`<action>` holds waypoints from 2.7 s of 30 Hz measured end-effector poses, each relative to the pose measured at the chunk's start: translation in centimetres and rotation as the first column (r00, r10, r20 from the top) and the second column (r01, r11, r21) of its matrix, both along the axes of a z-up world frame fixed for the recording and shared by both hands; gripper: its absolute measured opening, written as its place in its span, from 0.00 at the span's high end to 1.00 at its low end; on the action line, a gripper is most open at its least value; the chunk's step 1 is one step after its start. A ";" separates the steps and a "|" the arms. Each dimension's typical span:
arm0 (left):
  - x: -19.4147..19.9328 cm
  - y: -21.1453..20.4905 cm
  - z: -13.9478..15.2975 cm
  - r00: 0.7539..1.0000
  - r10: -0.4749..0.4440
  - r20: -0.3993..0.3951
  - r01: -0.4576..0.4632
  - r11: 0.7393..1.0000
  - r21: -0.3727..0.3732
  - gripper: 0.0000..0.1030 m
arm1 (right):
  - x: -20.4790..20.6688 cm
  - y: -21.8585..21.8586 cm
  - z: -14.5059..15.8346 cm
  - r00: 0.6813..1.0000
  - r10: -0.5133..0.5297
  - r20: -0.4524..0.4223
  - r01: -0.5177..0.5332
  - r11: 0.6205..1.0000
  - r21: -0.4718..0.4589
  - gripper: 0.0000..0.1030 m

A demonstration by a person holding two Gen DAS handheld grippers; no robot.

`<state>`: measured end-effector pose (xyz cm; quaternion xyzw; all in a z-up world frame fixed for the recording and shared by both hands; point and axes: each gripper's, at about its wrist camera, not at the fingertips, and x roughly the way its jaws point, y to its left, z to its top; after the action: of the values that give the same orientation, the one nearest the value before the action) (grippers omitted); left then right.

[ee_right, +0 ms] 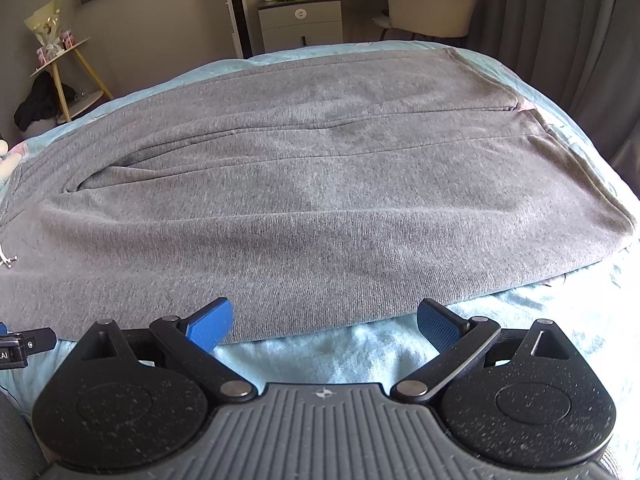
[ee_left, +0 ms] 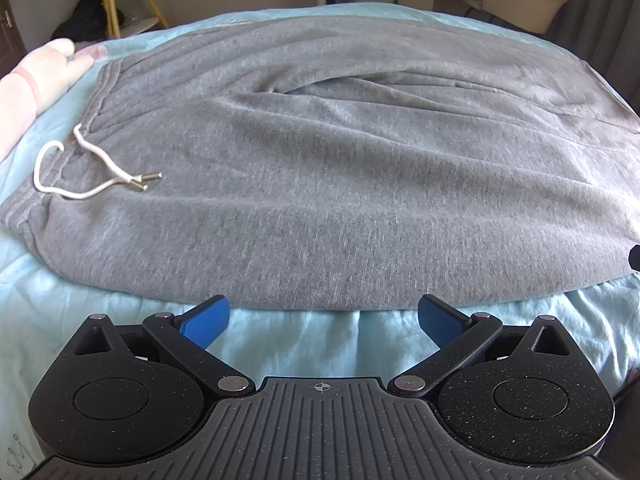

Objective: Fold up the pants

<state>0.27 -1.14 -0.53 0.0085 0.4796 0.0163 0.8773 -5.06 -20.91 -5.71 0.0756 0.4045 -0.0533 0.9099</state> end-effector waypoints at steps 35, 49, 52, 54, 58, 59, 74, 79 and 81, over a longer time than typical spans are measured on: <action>0.4 1.0 1.3 0.998 0.043 0.042 -0.042 0.998 -0.037 0.00 | 7.6 -2.8 -1.9 0.983 -0.099 -0.153 0.099 0.995 -0.006 0.04; 12.9 3.0 3.8 0.943 0.239 0.231 -0.236 0.971 -0.038 0.00 | 11.2 -4.9 -2.3 0.973 -0.096 -0.208 0.097 0.995 -0.005 0.04; 15.1 4.3 2.2 0.915 0.316 0.251 -0.315 0.948 -0.047 0.00 | 14.1 -6.7 0.6 0.989 -0.106 -0.102 0.115 0.990 0.085 0.04; 15.5 5.2 0.7 0.897 0.354 0.265 -0.349 0.935 -0.066 0.00 | 18.1 -8.3 2.2 0.987 -0.152 -0.050 0.157 0.979 0.128 0.04; 15.2 6.6 -1.4 0.872 0.392 0.294 -0.388 0.918 -0.074 0.00 | 28.2 -11.0 3.6 0.963 -0.271 -0.015 0.270 0.954 0.129 0.22; 15.1 6.9 -1.8 0.869 0.390 0.304 -0.387 0.919 -0.071 0.00 | 31.3 -11.6 3.6 0.951 -0.307 -0.019 0.307 0.941 0.141 0.30; 14.9 7.4 -4.8 0.839 0.404 0.366 -0.407 0.911 -0.073 0.00 | 46.8 -15.9 -0.8 0.780 -0.624 -0.048 0.624 0.769 0.137 0.65; 14.8 7.6 -4.8 0.835 0.413 0.365 -0.407 0.908 -0.097 0.00 | 42.9 -16.7 0.3 0.810 -0.586 0.015 0.566 0.788 0.242 0.96; 14.7 7.8 -4.9 0.832 0.418 0.364 -0.405 0.907 -0.115 0.00 | 38.8 -16.4 1.6 0.825 -0.558 0.093 0.515 0.809 0.284 0.96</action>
<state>15.00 6.68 -5.40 -0.1127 0.2909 0.1981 0.9292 33.79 -37.29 -4.12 0.3036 0.2897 -0.2516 0.8722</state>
